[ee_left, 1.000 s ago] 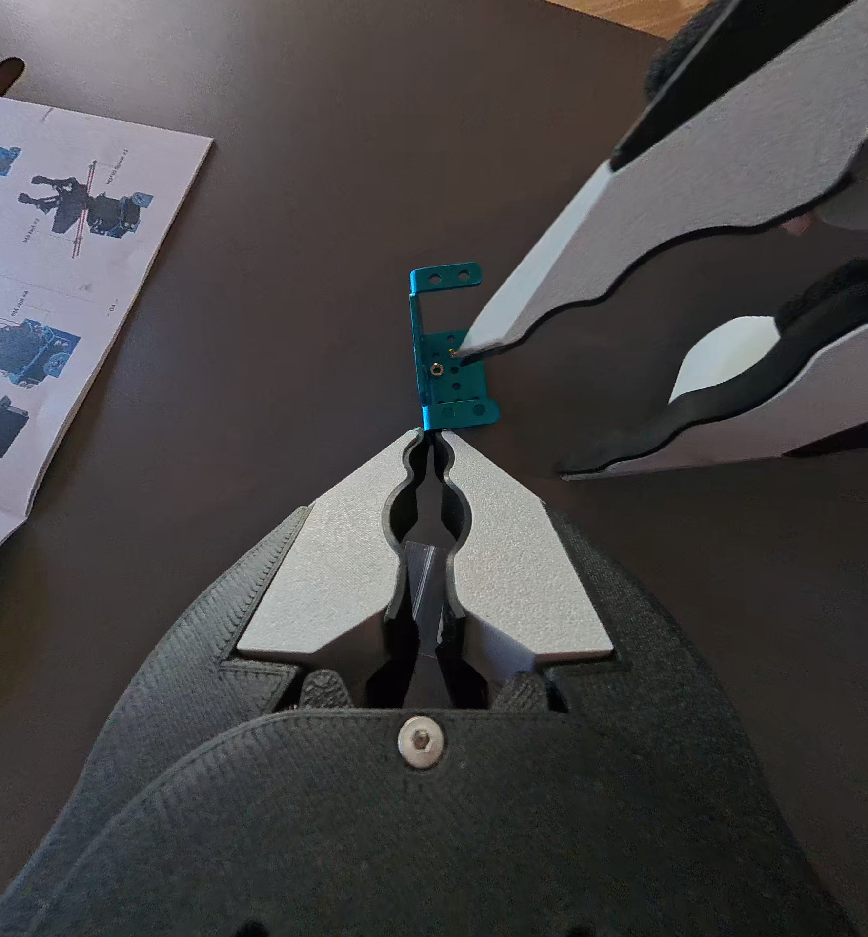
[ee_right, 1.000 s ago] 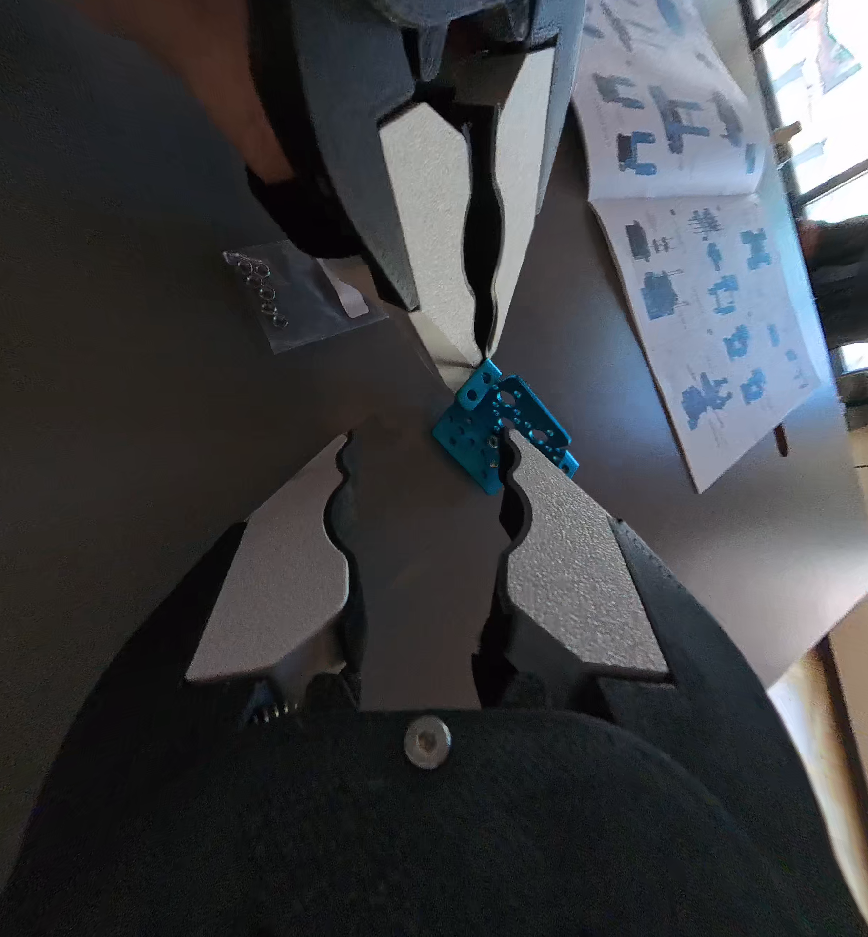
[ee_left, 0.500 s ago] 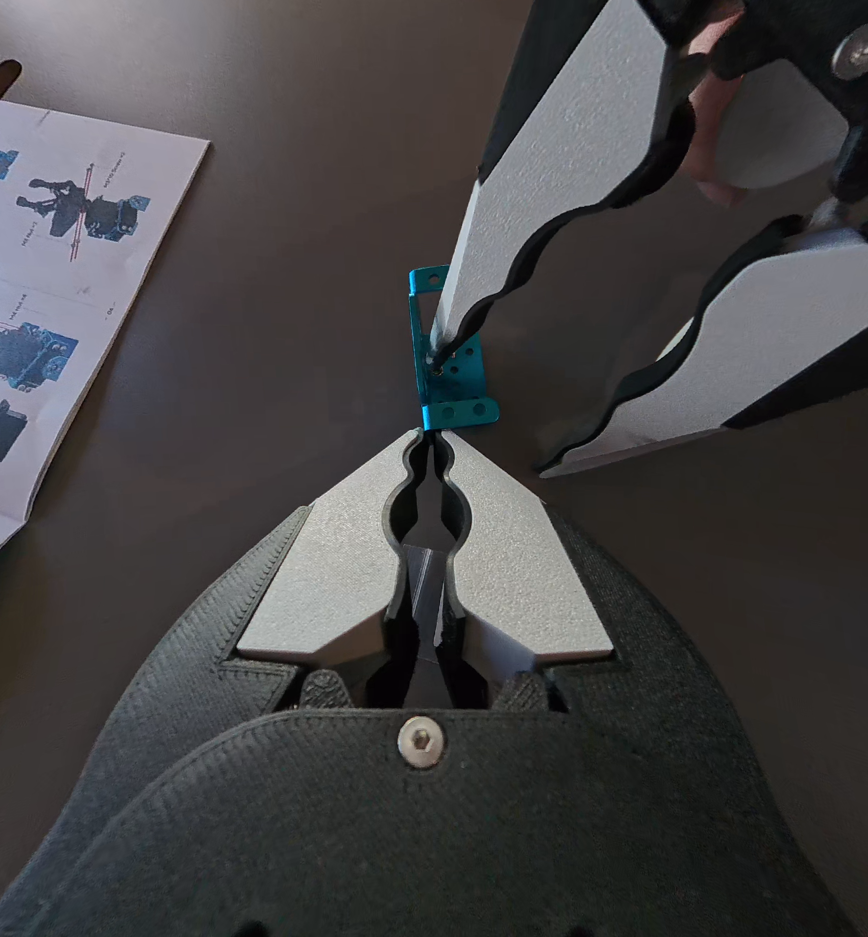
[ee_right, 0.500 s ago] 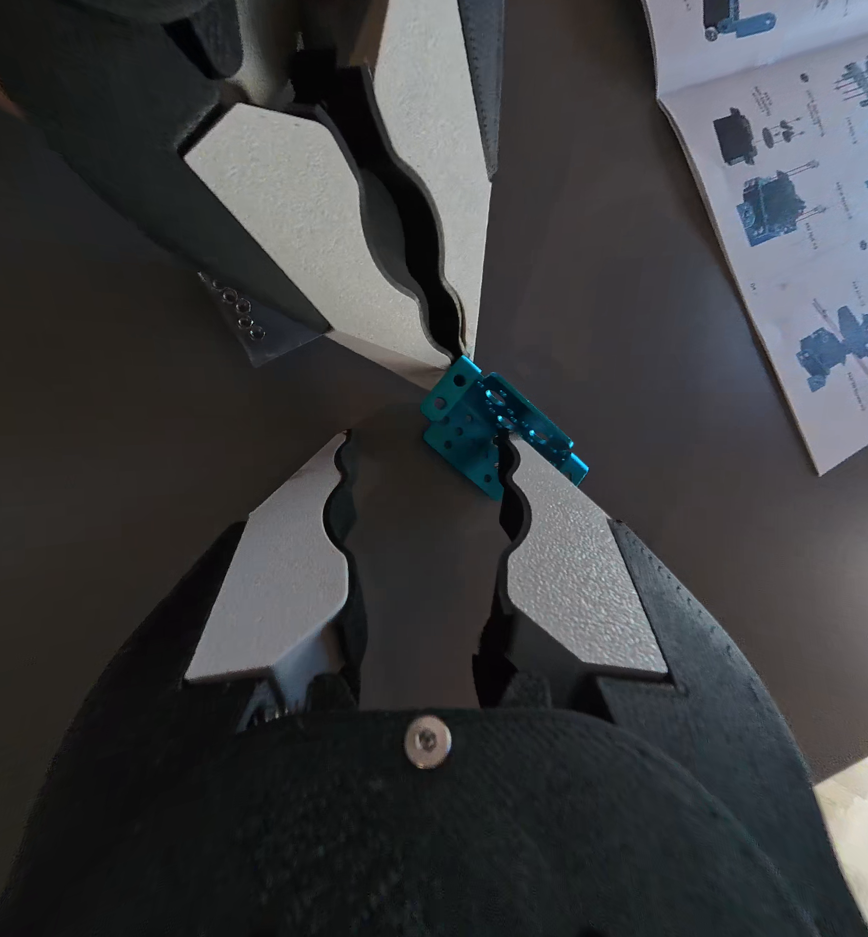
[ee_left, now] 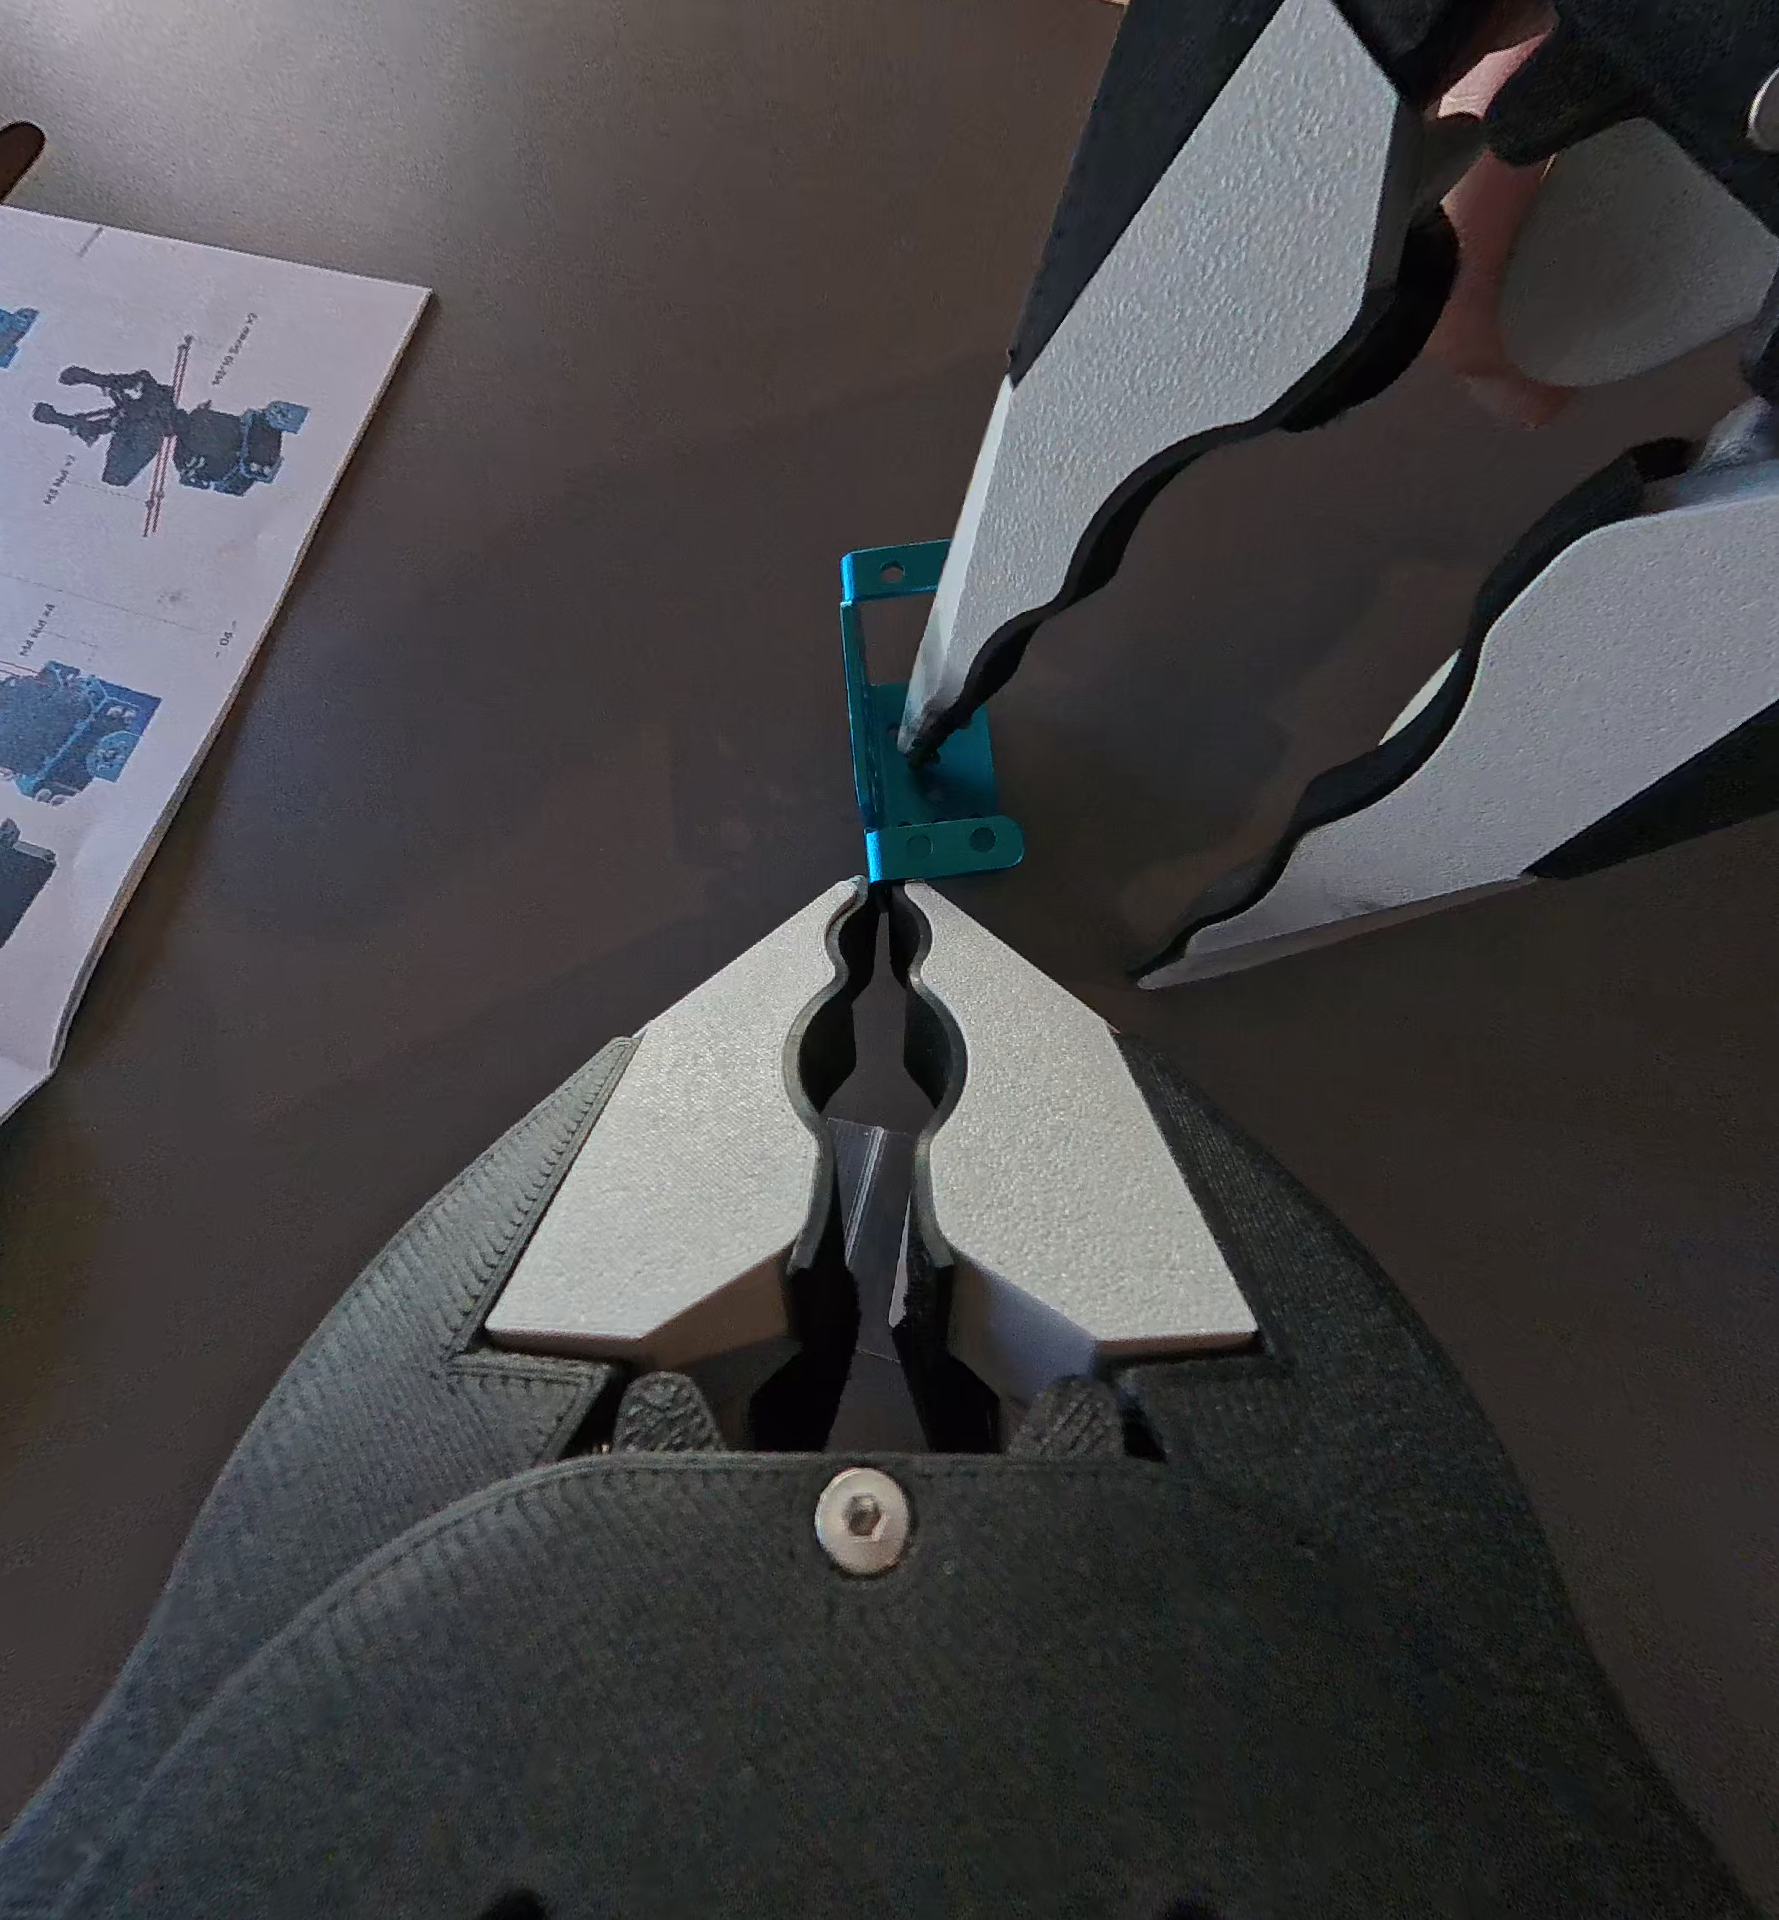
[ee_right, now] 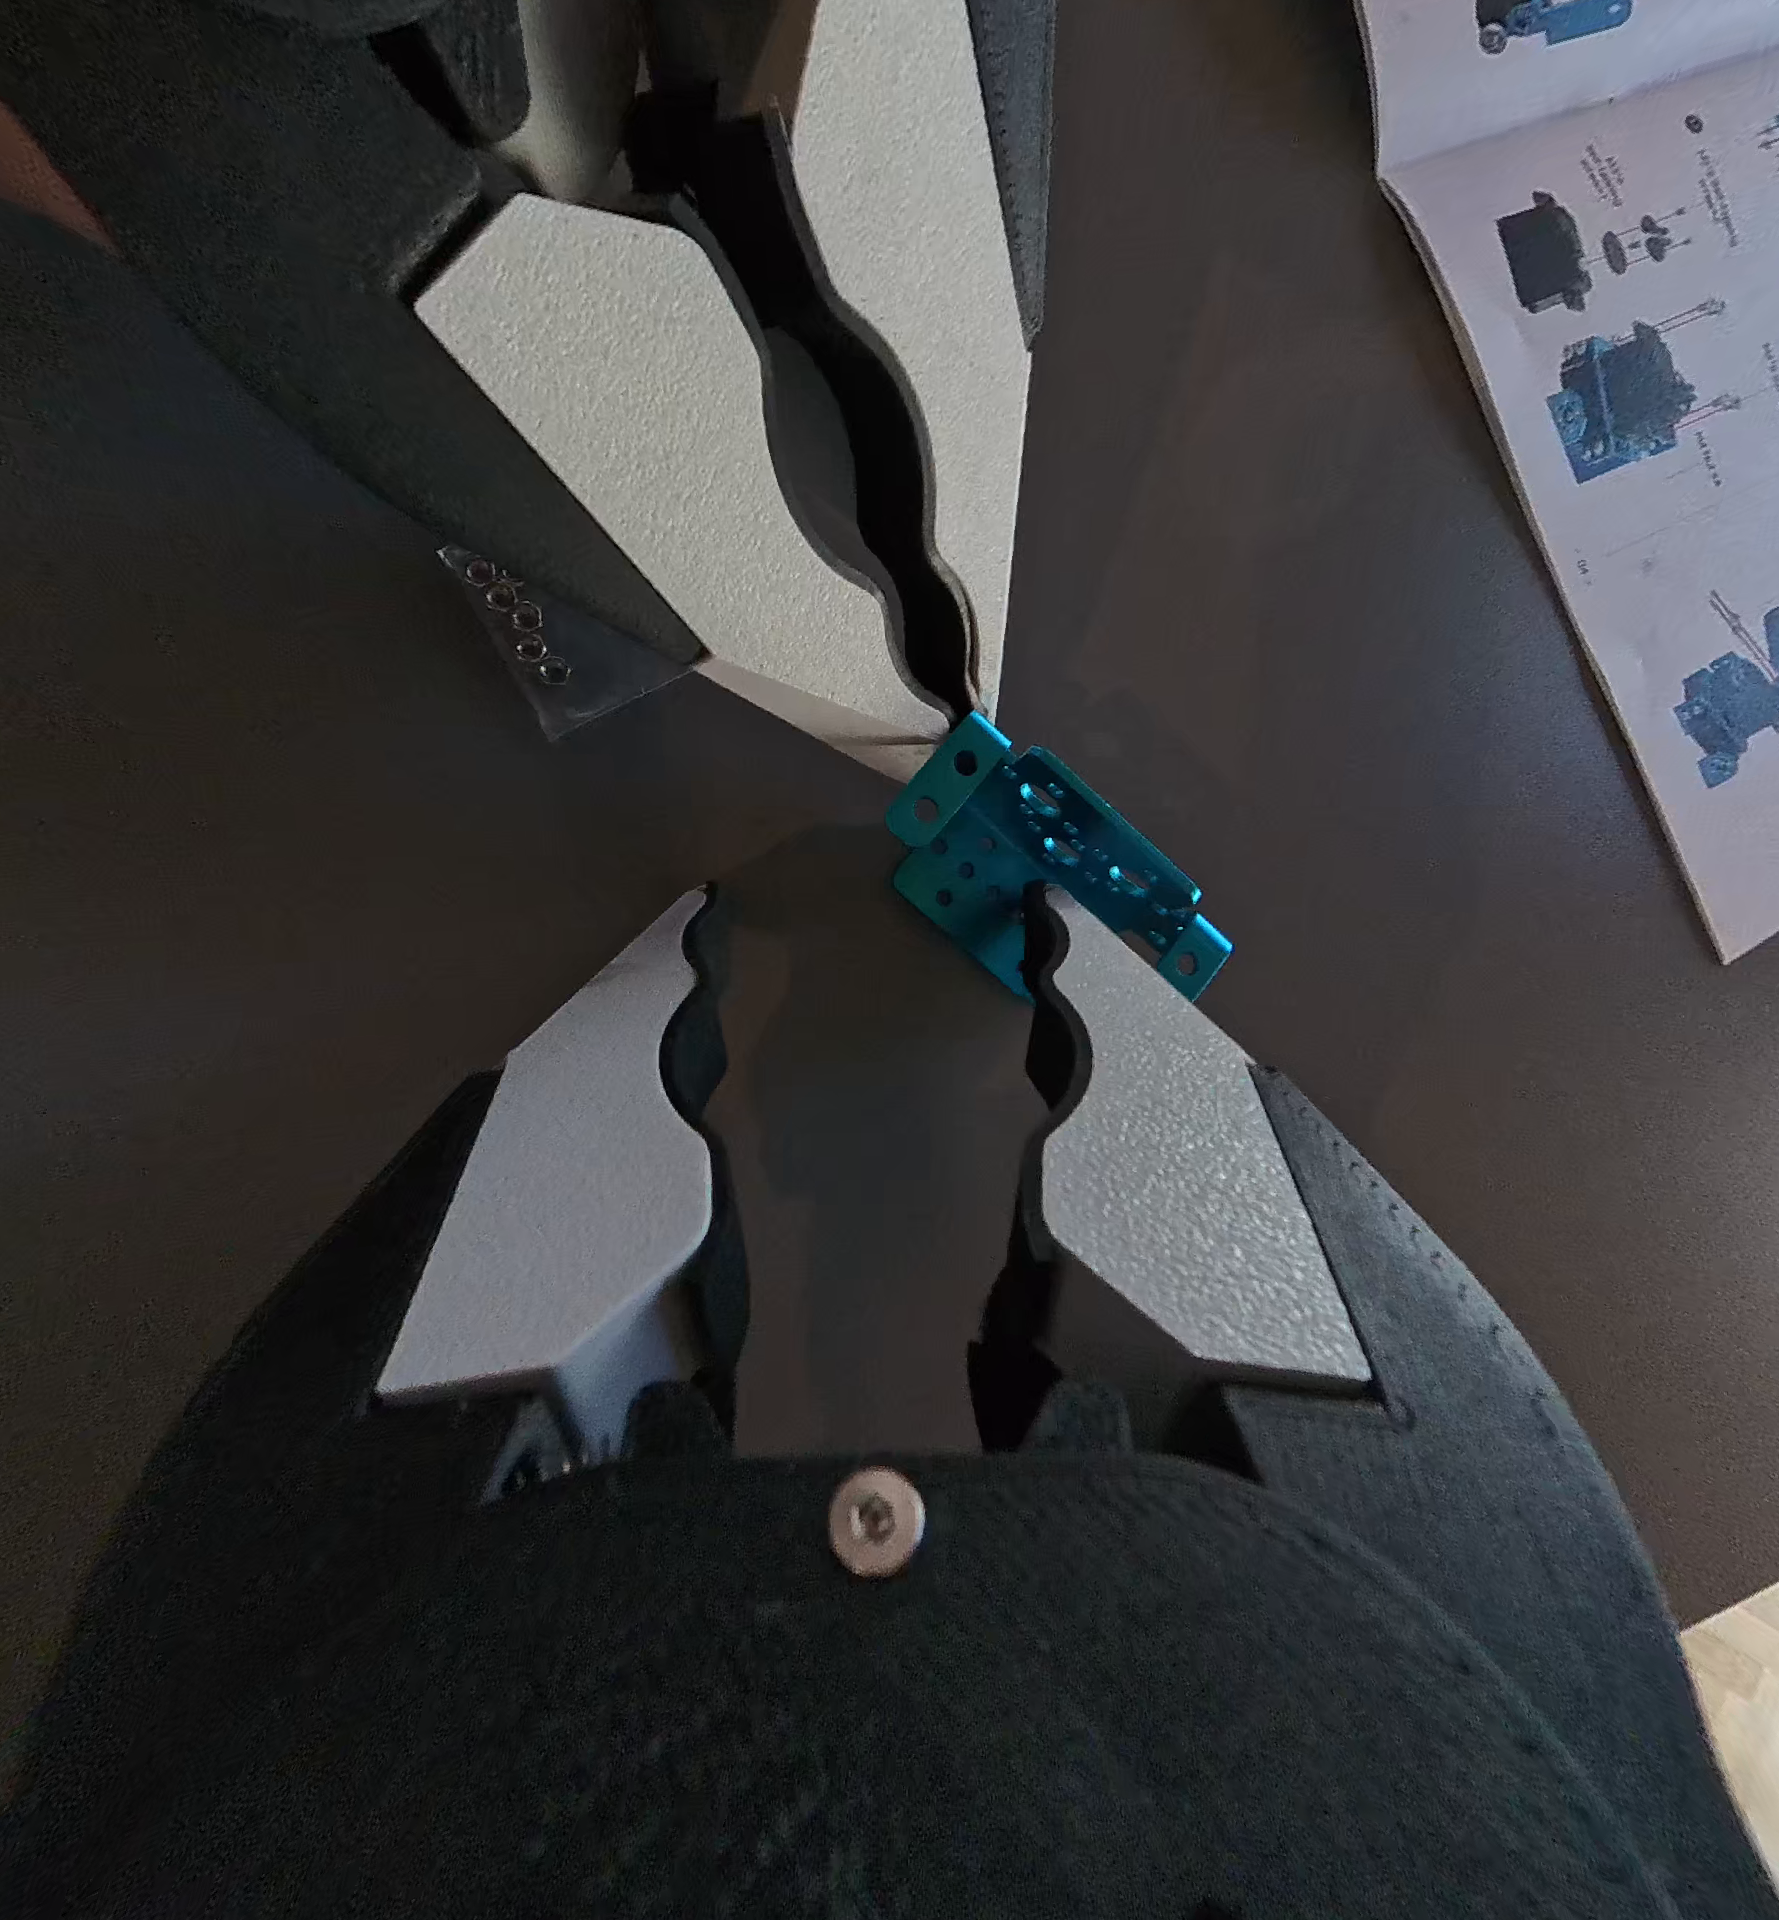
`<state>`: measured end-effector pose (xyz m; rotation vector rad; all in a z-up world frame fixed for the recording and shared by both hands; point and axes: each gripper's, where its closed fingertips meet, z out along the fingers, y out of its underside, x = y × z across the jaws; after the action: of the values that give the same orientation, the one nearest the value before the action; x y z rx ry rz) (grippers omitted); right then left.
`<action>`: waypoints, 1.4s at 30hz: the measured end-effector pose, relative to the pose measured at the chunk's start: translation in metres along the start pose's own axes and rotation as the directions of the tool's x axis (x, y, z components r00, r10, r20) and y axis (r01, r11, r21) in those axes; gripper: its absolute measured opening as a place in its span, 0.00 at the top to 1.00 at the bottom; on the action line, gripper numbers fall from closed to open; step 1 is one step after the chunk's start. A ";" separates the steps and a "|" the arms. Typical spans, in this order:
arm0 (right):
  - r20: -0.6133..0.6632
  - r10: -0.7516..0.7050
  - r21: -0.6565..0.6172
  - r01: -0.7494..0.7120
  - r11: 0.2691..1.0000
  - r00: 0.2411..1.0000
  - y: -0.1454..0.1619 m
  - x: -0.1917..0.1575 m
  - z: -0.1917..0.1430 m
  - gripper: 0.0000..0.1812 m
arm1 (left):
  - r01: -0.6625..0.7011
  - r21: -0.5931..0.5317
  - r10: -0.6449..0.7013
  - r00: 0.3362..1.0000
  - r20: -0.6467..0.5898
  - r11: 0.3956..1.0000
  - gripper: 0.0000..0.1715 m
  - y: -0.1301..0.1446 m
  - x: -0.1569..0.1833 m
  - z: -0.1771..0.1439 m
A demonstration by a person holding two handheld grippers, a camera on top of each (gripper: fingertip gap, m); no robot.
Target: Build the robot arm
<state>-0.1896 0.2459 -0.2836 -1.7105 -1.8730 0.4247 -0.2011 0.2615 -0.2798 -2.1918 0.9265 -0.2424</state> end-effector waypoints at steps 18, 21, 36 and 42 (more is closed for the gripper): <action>-0.037 0.006 -0.029 -0.007 1.000 0.999 0.006 0.000 -0.006 0.67 | 0.000 -0.001 0.000 1.000 -0.001 1.000 0.99 0.000 0.000 0.001; -0.066 0.035 -0.037 -0.037 0.999 0.997 0.009 0.003 -0.010 0.69 | 0.002 -0.001 -0.002 1.000 -0.001 1.000 0.99 0.000 0.000 0.001; -0.216 0.193 0.220 -0.145 0.965 0.957 0.010 0.023 -0.026 0.93 | 0.012 0.000 -0.012 1.000 -0.006 1.000 0.99 0.000 -0.001 0.001; -0.322 -0.062 0.134 0.111 0.985 0.945 0.014 0.028 -0.021 0.92 | 0.010 -0.001 -0.010 1.000 -0.007 1.000 0.99 0.000 -0.001 0.001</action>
<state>-0.1663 0.2723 -0.2701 -1.4909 -1.6329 0.2325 -0.2011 0.2625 -0.2802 -2.1984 0.9192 -0.2544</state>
